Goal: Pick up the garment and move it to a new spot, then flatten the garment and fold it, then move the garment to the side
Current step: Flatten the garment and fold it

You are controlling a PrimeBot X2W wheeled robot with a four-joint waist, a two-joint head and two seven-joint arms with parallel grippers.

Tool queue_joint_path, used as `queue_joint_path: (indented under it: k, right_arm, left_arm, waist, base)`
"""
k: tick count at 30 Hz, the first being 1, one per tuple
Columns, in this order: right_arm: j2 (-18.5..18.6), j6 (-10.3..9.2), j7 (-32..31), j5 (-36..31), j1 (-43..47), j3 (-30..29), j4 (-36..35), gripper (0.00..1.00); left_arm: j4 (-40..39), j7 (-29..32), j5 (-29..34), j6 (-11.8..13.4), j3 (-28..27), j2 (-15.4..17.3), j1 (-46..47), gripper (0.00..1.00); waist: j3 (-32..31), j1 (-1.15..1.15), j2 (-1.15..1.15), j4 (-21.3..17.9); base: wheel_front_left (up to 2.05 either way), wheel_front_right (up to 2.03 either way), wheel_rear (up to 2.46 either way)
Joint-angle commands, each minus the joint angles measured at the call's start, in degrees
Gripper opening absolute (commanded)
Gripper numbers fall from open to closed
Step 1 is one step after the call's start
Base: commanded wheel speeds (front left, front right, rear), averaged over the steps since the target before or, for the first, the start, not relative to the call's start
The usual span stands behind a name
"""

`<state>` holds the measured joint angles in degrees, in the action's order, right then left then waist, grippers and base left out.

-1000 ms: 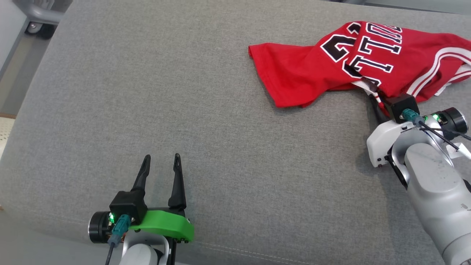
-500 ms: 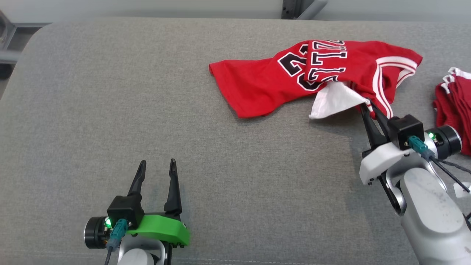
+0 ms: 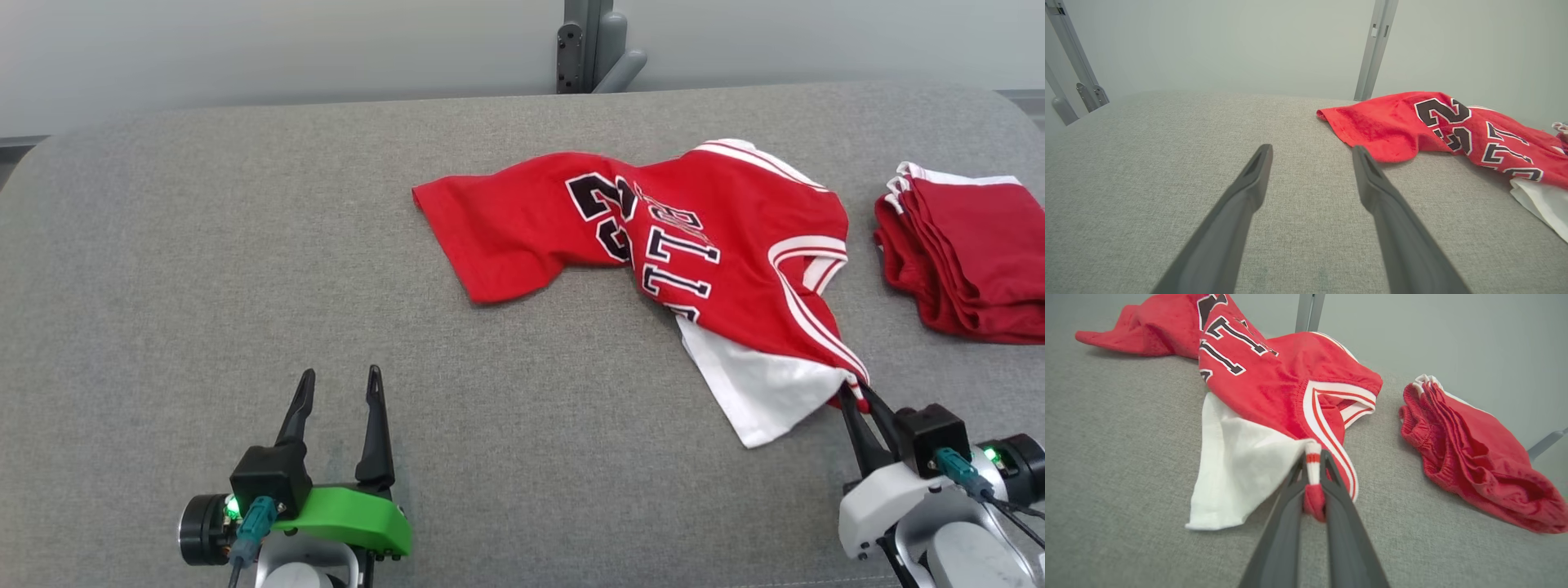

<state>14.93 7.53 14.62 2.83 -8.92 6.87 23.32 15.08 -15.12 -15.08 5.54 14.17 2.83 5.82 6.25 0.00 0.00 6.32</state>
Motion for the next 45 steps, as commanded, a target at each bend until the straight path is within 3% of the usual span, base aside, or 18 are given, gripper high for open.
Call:
queue_joint_path:
  k: [1,13,14,15,16,17,23,31,45]
  right_arm:
    - [0.6,-0.09,-0.2,-1.0,1.4,-0.7,0.7,0.00]
    - [2.3,-0.10,-0.5,-2.9,5.0,-4.6,5.1,0.00]
    - [2.3,-0.09,-0.5,-3.3,5.2,-4.5,5.4,0.13]
    - [2.1,-0.09,-0.4,-3.5,5.3,-4.7,5.7,0.46]
    - [2.1,-0.09,-0.3,-3.4,5.4,-4.8,6.0,0.91]
    - [2.1,-0.09,-0.1,-3.2,5.4,-4.8,6.3,1.00]
    - [2.3,-0.09,0.3,-2.4,6.1,-5.1,6.3,1.00]
    - [-0.2,-0.09,0.6,-1.5,8.4,-8.6,-2.5,1.00]
    - [-3.7,-0.09,0.6,-0.5,6.9,-6.2,-16.7,1.00]
  left_arm:
    - [0.0,0.0,0.2,-0.2,-0.2,0.1,-0.7,1.00]
    - [0.4,0.0,0.4,-0.6,-0.5,0.1,-1.4,1.00]
    - [0.6,0.0,0.3,-0.5,-0.5,0.1,-1.5,1.00]
    - [0.7,0.0,0.2,-0.6,-0.3,0.1,-1.6,1.00]
    - [0.8,0.0,0.2,-0.6,-0.2,0.1,-1.7,1.00]
    - [0.9,0.0,0.1,-0.6,-0.2,0.1,-1.7,1.00]
    - [1.4,0.0,-0.2,-0.4,0.0,0.1,-2.4,1.00]
    - [5.7,0.0,-1.3,-1.4,0.4,0.1,-1.4,1.00]
    - [29.4,0.5,-8.5,-3.9,2.3,0.2,17.4,1.00]
  waist:
    - [-0.4,0.00,0.00,-0.5]
    - [-1.5,0.00,0.00,-2.3]
    - [-1.6,0.00,0.00,-2.5]
    - [-1.8,0.00,0.00,-2.7]
    - [-1.9,0.00,0.00,-3.0]
    - [-2.1,0.00,0.00,-3.3]
    - [-3.2,0.00,0.00,-4.9]
    - [-5.0,0.00,0.00,-8.0]
    - [0.2,0.00,0.00,-15.1]
  base:
    - [0.00,0.00,0.00]
    - [0.00,0.00,0.00]
    - [0.00,0.00,0.00]
    - [0.00,0.00,0.00]
    - [0.00,0.00,0.00]
    - [0.00,0.00,0.00]
    - [0.00,0.00,0.00]
    - [0.00,0.00,0.00]
    - [0.00,0.00,0.00]
